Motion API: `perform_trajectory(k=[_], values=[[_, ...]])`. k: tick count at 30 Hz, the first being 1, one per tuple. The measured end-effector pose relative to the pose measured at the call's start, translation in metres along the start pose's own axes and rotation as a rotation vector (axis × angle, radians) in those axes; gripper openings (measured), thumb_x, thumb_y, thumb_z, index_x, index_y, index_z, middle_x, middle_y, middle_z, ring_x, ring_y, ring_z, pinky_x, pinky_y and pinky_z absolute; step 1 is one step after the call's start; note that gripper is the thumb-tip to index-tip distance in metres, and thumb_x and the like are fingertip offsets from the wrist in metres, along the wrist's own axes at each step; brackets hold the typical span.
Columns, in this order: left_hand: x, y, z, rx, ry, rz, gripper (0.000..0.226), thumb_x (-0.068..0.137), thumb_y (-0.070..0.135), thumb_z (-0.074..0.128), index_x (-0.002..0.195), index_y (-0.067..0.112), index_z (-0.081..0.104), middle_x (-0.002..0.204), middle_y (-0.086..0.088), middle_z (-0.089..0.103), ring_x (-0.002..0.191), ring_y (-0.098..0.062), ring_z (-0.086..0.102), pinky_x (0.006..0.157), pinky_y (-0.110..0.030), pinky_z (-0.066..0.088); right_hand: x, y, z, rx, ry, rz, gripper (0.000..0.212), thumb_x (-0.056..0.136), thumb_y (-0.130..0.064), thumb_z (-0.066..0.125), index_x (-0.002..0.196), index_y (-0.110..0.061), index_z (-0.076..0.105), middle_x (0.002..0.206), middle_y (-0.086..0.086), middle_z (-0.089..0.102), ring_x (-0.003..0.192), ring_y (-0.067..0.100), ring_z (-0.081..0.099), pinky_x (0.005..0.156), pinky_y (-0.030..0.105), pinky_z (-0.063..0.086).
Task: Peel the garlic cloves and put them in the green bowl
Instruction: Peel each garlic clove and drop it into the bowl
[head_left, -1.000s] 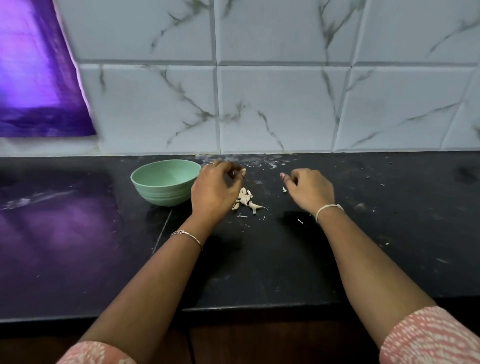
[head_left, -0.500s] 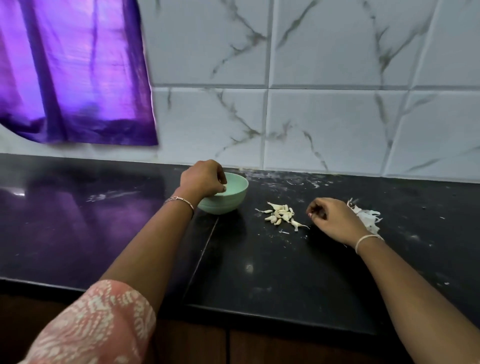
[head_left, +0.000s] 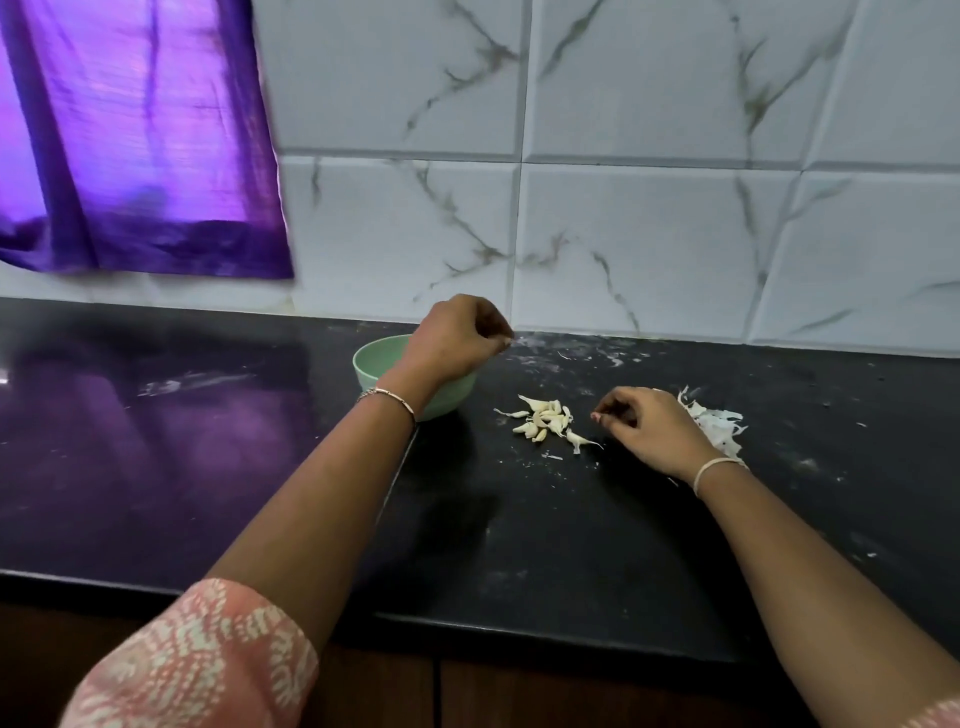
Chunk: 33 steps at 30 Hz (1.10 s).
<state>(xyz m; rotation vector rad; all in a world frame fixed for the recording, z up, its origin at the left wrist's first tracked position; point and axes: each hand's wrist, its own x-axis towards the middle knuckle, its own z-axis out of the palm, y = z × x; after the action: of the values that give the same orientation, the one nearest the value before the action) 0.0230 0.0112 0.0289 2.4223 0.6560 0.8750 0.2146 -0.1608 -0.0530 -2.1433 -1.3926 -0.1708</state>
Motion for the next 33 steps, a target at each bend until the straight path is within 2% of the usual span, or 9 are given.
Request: perform_trajectory(k=[2, 4, 7, 12, 17, 20, 24, 28, 33], values=[[-0.003, 0.009, 0.016, 0.008, -0.051, 0.025, 0.008, 0.088, 0.015, 0.068, 0.092, 0.015, 0.074, 0.085, 0.000, 0.071, 0.060, -0.004, 0.056, 0.069, -0.021, 0.046, 0.000, -0.002, -0.002, -0.017, -0.023, 0.016, 0.017, 0.090, -0.038, 0.065, 0.083, -0.023, 0.066, 0.079, -0.005, 0.064, 0.076, 0.012, 0.058, 0.071, 0.032, 0.048], [-0.006, 0.014, 0.034, 0.096, -0.146, 0.023, 0.013, 0.093, 0.013, 0.061, 0.096, 0.010, 0.074, 0.090, -0.005, 0.074, 0.058, -0.006, 0.057, 0.069, -0.024, 0.049, -0.002, -0.005, -0.003, -0.024, -0.049, 0.029, 0.032, 0.093, -0.044, 0.059, 0.074, -0.018, 0.062, 0.067, -0.003, 0.059, 0.065, 0.013, 0.055, 0.064, 0.033, 0.043], [-0.012, 0.010, 0.058, 0.247, -0.225, 0.011, 0.017, 0.093, 0.018, 0.060, 0.104, 0.010, 0.072, 0.103, -0.012, 0.072, 0.093, -0.027, 0.065, 0.080, -0.029, 0.048, -0.005, -0.010, -0.003, 0.075, -0.088, 0.047, 0.049, 0.093, -0.056, 0.048, 0.078, -0.012, 0.067, 0.068, 0.006, 0.063, 0.067, 0.019, 0.060, 0.066, 0.035, 0.046], [-0.019, -0.005, 0.071, 0.229, -0.264, -0.014, 0.020, 0.087, 0.007, 0.062, 0.096, 0.021, 0.074, 0.103, -0.002, 0.071, 0.100, -0.018, 0.064, 0.085, -0.027, 0.049, -0.004, -0.015, -0.001, 0.064, -0.179, -0.017, 0.019, 0.080, -0.038, 0.077, 0.094, -0.024, 0.075, 0.089, -0.003, 0.064, 0.077, 0.012, 0.060, 0.075, 0.031, 0.051], [-0.021, -0.012, 0.076, 0.179, -0.264, -0.015, 0.023, 0.085, 0.006, 0.058, 0.101, 0.021, 0.065, 0.106, 0.000, 0.070, 0.101, -0.020, 0.063, 0.089, -0.036, 0.051, -0.001, -0.016, 0.003, 0.075, -0.159, -0.012, 0.007, 0.082, -0.024, 0.076, 0.086, -0.027, 0.071, 0.090, -0.006, 0.065, 0.078, 0.008, 0.060, 0.073, 0.026, 0.051], [-0.022, -0.011, 0.073, 0.110, -0.186, 0.023, 0.015, 0.089, 0.013, 0.064, 0.102, 0.020, 0.068, 0.102, 0.002, 0.070, 0.092, -0.016, 0.062, 0.082, -0.029, 0.049, 0.001, -0.014, 0.005, 0.187, -0.153, -0.008, 0.008, 0.084, -0.022, 0.074, 0.087, -0.027, 0.069, 0.085, -0.008, 0.068, 0.082, 0.009, 0.063, 0.076, 0.023, 0.049], [-0.027, -0.003, 0.072, -0.073, -0.197, 0.115, 0.017, 0.083, 0.019, 0.075, 0.100, 0.020, 0.072, 0.098, 0.006, 0.071, 0.076, -0.004, 0.059, 0.074, -0.018, 0.045, -0.003, -0.017, 0.002, 0.521, -0.146, 0.035, 0.005, 0.090, -0.013, 0.068, 0.092, -0.016, 0.067, 0.092, 0.012, 0.073, 0.086, 0.016, 0.067, 0.086, 0.032, 0.052], [-0.030, -0.003, 0.077, -0.058, -0.154, 0.138, 0.009, 0.082, 0.023, 0.076, 0.088, 0.028, 0.072, 0.084, 0.013, 0.070, 0.076, -0.007, 0.065, 0.076, -0.031, 0.055, -0.009, -0.024, -0.005, 0.684, -0.173, 0.091, 0.005, 0.092, -0.014, 0.064, 0.094, -0.012, 0.069, 0.084, 0.007, 0.075, 0.070, 0.005, 0.063, 0.066, 0.015, 0.049], [-0.030, -0.003, 0.080, -0.005, -0.149, 0.127, 0.005, 0.087, 0.033, 0.069, 0.087, 0.037, 0.065, 0.086, 0.017, 0.067, 0.081, -0.009, 0.064, 0.079, -0.036, 0.054, -0.008, -0.027, -0.005, 0.787, -0.169, 0.196, 0.015, 0.095, -0.021, 0.061, 0.095, -0.008, 0.067, 0.080, 0.005, 0.072, 0.061, 0.005, 0.056, 0.055, 0.016, 0.045]])
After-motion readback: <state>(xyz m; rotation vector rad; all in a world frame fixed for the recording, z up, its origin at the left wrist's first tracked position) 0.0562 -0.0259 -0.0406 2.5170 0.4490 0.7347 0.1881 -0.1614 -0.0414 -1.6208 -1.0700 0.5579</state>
